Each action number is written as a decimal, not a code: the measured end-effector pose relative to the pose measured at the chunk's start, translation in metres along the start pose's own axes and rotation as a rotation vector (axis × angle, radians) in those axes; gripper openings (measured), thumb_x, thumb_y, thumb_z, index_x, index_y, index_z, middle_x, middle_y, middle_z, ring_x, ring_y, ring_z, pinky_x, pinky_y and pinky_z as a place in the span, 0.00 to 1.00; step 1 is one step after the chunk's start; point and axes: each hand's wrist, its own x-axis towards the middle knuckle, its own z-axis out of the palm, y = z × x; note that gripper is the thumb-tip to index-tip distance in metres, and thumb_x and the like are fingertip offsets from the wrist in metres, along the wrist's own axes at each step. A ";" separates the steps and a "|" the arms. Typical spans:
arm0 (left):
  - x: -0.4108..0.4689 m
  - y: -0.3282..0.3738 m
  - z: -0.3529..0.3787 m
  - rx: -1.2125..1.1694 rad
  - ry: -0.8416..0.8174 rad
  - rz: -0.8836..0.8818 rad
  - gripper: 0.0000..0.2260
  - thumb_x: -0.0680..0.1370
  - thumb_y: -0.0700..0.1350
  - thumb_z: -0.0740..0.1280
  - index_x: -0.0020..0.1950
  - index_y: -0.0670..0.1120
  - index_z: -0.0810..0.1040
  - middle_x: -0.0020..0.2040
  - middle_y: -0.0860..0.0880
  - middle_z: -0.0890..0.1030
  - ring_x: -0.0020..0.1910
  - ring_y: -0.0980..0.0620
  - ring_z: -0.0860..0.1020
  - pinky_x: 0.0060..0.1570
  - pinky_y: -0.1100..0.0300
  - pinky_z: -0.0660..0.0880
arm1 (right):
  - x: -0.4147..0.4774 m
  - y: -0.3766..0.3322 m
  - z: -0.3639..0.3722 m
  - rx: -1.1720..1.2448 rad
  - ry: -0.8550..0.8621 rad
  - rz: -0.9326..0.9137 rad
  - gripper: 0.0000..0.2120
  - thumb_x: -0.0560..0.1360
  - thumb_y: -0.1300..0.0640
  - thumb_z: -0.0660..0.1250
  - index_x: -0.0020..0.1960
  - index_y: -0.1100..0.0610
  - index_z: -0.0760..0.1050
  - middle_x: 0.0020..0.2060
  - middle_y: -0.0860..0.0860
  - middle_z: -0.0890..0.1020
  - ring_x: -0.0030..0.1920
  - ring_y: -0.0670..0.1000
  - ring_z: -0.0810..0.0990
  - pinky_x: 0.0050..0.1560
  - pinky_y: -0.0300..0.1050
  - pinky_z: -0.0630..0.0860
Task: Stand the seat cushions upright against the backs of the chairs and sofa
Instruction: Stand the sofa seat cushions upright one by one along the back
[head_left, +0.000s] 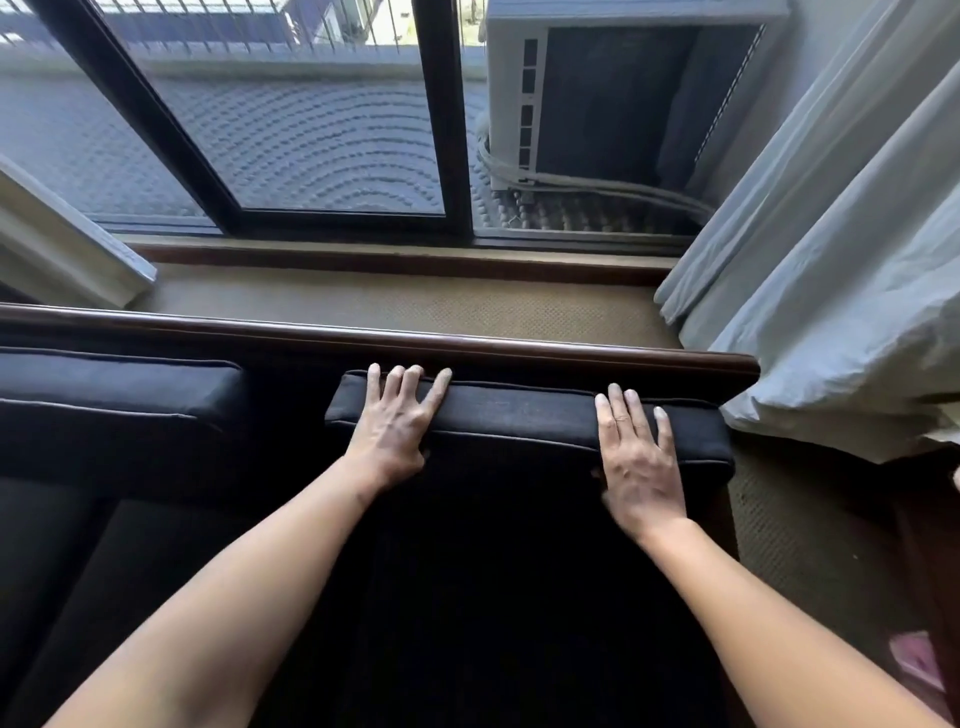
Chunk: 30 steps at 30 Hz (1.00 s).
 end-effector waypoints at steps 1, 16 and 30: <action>-0.007 0.002 0.004 0.001 0.011 -0.017 0.53 0.66 0.52 0.83 0.86 0.47 0.60 0.78 0.35 0.68 0.78 0.32 0.66 0.78 0.28 0.55 | -0.004 -0.005 0.003 0.009 0.028 0.019 0.41 0.69 0.72 0.67 0.79 0.64 0.59 0.79 0.61 0.61 0.79 0.62 0.61 0.76 0.67 0.56; -0.089 -0.059 -0.012 -0.320 0.025 0.063 0.36 0.77 0.46 0.56 0.87 0.47 0.57 0.88 0.40 0.51 0.87 0.35 0.47 0.82 0.30 0.48 | -0.008 -0.172 -0.042 0.217 0.009 -0.053 0.34 0.75 0.62 0.64 0.80 0.61 0.59 0.81 0.57 0.58 0.81 0.58 0.52 0.79 0.67 0.47; -0.165 -0.364 0.051 -0.643 0.116 -0.423 0.32 0.85 0.64 0.51 0.84 0.47 0.66 0.87 0.37 0.56 0.86 0.36 0.51 0.81 0.35 0.50 | 0.051 -0.480 -0.071 0.619 0.030 0.098 0.16 0.83 0.61 0.58 0.68 0.66 0.74 0.68 0.60 0.77 0.70 0.59 0.72 0.68 0.53 0.70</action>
